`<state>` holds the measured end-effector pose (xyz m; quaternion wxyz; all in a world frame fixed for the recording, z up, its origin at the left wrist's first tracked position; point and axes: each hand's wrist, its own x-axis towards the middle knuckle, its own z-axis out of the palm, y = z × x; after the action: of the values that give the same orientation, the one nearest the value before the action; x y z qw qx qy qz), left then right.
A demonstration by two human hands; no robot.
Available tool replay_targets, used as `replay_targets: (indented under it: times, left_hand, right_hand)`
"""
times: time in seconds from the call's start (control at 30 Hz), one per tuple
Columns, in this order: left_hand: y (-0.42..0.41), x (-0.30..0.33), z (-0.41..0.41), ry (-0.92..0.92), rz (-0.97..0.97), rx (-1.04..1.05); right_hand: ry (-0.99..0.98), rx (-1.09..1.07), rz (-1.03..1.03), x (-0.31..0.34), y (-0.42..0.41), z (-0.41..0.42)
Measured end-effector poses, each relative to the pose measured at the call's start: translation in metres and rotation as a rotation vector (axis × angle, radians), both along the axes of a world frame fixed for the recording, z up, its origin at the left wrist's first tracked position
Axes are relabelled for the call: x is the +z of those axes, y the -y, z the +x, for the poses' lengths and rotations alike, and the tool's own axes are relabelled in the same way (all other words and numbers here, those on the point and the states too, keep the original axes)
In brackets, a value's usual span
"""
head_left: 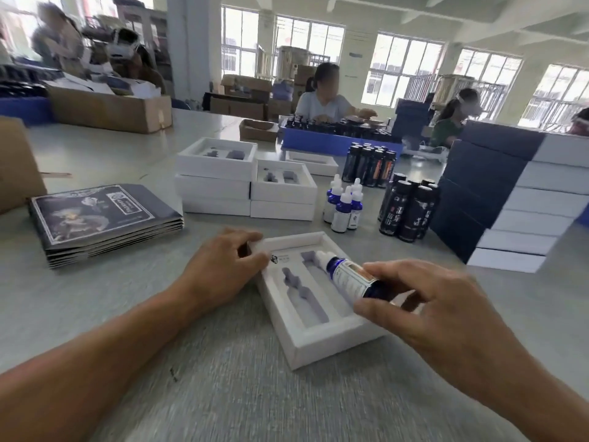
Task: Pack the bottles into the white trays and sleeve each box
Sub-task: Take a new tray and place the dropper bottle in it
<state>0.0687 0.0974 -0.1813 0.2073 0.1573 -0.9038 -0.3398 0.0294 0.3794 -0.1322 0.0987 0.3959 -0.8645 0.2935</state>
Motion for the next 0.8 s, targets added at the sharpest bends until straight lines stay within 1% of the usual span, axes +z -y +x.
replay_targets:
  times: [0.1, 0.2, 0.33, 0.57, 0.8]
  left_hand:
    - [0.001, -0.001, 0.001, -0.011, -0.009, -0.016]
    - [0.004, -0.003, 0.001, -0.02, 0.015, -0.041]
    - [0.008, -0.006, 0.0, -0.017, 0.053, -0.083]
    - [0.009, -0.007, -0.005, -0.009, 0.026, -0.102]
    - [0.008, -0.007, -0.006, 0.0, 0.016, -0.108]
  right_hand:
    - [-0.069, 0.071, 0.136, -0.001, 0.025, 0.008]
    - [-0.075, 0.082, 0.189, -0.001, 0.039, 0.005]
    - [-0.046, 0.099, 0.163, -0.003, 0.045, 0.004]
    - [-0.025, 0.116, 0.183, -0.005, 0.05, 0.006]
    - [0.078, 0.153, 0.169, -0.006, 0.047, -0.002]
